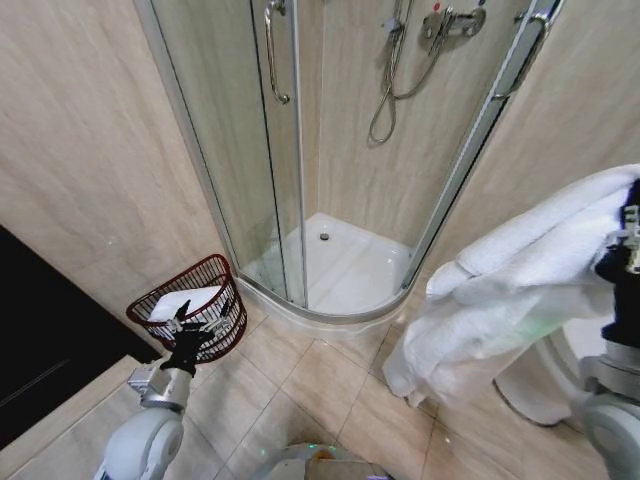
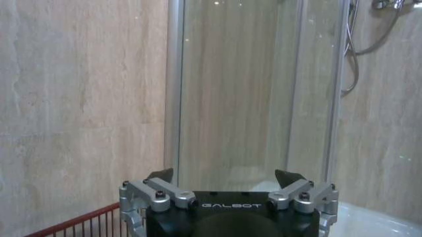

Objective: Discard the used towel into the hamper.

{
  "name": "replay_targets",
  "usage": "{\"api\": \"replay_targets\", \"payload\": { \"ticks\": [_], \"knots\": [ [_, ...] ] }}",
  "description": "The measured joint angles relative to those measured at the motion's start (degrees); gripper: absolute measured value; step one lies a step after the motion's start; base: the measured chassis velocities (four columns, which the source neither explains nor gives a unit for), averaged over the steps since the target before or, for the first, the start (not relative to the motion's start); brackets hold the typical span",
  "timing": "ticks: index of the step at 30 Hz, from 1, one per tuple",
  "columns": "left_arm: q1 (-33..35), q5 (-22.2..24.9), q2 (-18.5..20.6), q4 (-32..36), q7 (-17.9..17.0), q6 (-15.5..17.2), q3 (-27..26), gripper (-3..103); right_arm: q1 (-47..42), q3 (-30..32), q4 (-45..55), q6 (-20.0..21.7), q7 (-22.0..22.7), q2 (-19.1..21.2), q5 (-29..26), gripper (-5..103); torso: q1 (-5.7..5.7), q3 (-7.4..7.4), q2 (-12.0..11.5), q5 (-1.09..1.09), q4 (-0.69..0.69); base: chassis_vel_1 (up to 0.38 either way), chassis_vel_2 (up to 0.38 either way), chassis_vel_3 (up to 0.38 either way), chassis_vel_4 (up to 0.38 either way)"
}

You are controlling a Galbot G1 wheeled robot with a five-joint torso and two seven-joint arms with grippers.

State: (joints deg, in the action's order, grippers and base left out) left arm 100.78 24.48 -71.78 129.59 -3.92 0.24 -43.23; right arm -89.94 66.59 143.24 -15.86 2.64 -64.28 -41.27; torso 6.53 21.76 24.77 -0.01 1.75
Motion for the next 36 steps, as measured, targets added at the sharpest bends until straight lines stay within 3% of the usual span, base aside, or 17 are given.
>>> {"api": "replay_targets", "payload": {
  "ticks": [6, 12, 21, 36],
  "knots": [
    [0.0, 0.0, 0.0, 0.0, 0.0, 0.0, 0.0, 100, -0.2, 0.1, 0.0, 0.7, 0.1, 0.9, 1.9, 9, 0.50, 0.87, 1.4, 0.00, 0.01, 0.000, 0.000, 0.000, 0.000],
    [0.0, 0.0, 0.0, 0.0, 0.0, 0.0, 0.0, 100, -3.8, 3.4, 0.0, -0.3, -1.4, 1.2, -0.3, 9, 0.93, 1.77, 2.7, 0.01, -0.01, 0.000, 0.000, 0.000, 0.000],
    [0.0, 0.0, 0.0, 0.0, 0.0, 0.0, 0.0, 100, 0.8, 4.8, 0.0, -0.4, -2.1, 1.8, -3.9, 9, 1.93, 3.24, 5.2, 0.00, 0.01, 0.000, 0.000, 0.000, 0.000],
    [0.0, 0.0, 0.0, 0.0, 0.0, 0.0, 0.0, 100, -0.2, 5.6, 0.0, 0.1, -2.3, 1.9, -2.5, 9, 3.31, 5.30, 8.6, 0.01, 0.00, 0.000, 0.000, 0.000, 0.000]
  ]
}}
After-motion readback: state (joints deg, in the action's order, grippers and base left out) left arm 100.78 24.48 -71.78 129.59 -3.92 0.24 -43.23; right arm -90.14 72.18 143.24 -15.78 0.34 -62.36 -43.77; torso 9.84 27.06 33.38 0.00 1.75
